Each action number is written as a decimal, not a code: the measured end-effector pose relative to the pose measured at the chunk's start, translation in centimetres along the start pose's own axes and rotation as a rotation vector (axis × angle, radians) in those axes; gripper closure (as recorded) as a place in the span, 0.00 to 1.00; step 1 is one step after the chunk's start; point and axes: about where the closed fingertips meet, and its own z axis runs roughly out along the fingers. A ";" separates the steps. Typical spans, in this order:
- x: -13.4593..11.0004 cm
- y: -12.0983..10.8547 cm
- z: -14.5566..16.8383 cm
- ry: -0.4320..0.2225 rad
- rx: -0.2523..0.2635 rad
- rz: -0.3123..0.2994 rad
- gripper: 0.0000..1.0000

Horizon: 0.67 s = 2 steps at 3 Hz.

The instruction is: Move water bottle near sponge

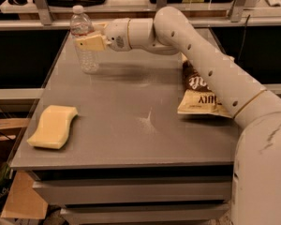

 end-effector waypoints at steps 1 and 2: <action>-0.6 0.6 0.0 -0.011 -0.055 -0.022 0.89; -1.8 2.3 -0.2 -0.012 -0.140 -0.062 1.00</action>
Offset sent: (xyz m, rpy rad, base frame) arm -0.0486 -0.0037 0.0329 -0.0147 -0.0866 0.2776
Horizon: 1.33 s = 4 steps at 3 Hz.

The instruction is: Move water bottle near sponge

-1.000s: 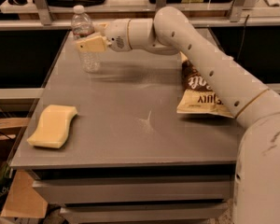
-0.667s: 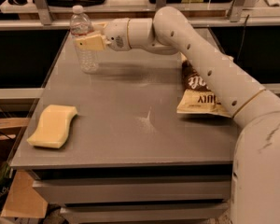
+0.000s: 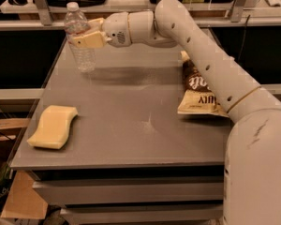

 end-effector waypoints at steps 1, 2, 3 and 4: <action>-0.9 2.8 -0.1 0.018 -0.106 -0.030 1.00; -0.5 7.1 -0.5 0.038 -0.247 -0.030 1.00; -0.5 7.2 -0.4 0.037 -0.250 -0.029 1.00; 0.0 9.1 -0.1 0.041 -0.287 -0.007 1.00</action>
Offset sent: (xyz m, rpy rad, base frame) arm -0.1124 -0.0165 -0.0038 -0.0765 0.0184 0.3689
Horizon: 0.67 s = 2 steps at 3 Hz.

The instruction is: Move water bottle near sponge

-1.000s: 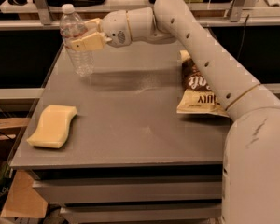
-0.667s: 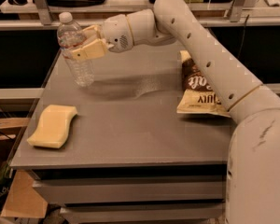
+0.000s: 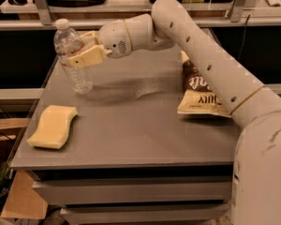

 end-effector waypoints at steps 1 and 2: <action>-0.1 2.4 0.4 -0.006 -0.023 0.007 1.00; -0.2 4.4 0.2 -0.020 -0.022 0.002 1.00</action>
Offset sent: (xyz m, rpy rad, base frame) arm -0.0652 -0.0250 0.0005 0.0372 0.0088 0.0068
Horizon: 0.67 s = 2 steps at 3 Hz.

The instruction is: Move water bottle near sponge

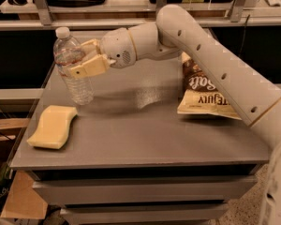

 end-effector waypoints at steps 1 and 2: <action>0.0 1.3 -0.2 -0.011 0.004 -0.006 1.00; 0.5 2.3 -1.2 -0.027 0.027 -0.025 1.00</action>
Offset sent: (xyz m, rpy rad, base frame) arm -0.0193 -0.0244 -0.0026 0.0363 -0.0231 -0.0350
